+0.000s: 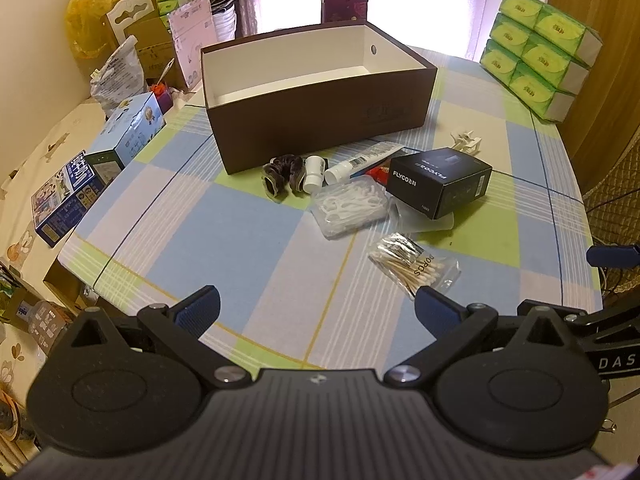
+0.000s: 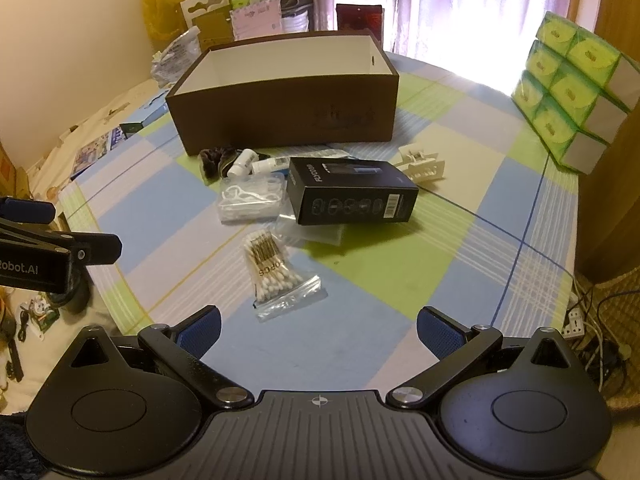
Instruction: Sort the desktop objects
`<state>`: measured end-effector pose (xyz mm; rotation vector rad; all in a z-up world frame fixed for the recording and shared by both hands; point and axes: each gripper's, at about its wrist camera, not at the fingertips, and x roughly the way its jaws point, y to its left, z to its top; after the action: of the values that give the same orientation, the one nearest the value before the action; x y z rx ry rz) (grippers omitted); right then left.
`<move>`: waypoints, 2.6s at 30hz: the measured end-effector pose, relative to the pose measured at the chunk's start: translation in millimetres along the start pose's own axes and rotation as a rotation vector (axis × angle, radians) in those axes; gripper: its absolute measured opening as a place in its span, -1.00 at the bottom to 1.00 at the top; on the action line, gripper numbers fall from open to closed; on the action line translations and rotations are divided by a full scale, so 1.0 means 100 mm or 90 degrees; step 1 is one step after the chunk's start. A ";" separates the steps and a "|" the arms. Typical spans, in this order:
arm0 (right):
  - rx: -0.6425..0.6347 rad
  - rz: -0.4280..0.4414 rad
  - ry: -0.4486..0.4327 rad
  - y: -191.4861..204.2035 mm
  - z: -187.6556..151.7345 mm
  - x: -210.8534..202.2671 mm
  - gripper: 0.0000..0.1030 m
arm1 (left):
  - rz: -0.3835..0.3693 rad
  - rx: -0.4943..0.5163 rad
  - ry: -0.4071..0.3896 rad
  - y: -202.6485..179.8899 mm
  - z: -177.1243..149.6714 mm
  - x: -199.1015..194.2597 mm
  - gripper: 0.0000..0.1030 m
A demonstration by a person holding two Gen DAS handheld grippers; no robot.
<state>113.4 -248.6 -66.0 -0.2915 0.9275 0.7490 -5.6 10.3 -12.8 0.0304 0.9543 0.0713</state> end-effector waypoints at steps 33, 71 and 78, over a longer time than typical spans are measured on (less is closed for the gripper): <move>0.149 -0.068 0.051 -0.91 -0.09 0.41 0.97 | -0.091 0.027 0.103 -0.41 0.26 1.26 0.95; 0.177 -0.055 0.108 -0.87 0.01 0.88 0.97 | -0.105 0.120 0.134 -0.11 0.38 1.83 -0.24; 0.220 -0.069 0.100 -0.72 0.05 0.90 0.97 | -0.140 0.154 0.126 -0.03 0.41 1.76 -0.64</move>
<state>200.2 -256.0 -141.6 -0.0951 1.1613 0.4598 129.2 20.8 -132.8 0.1435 1.1544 -0.2480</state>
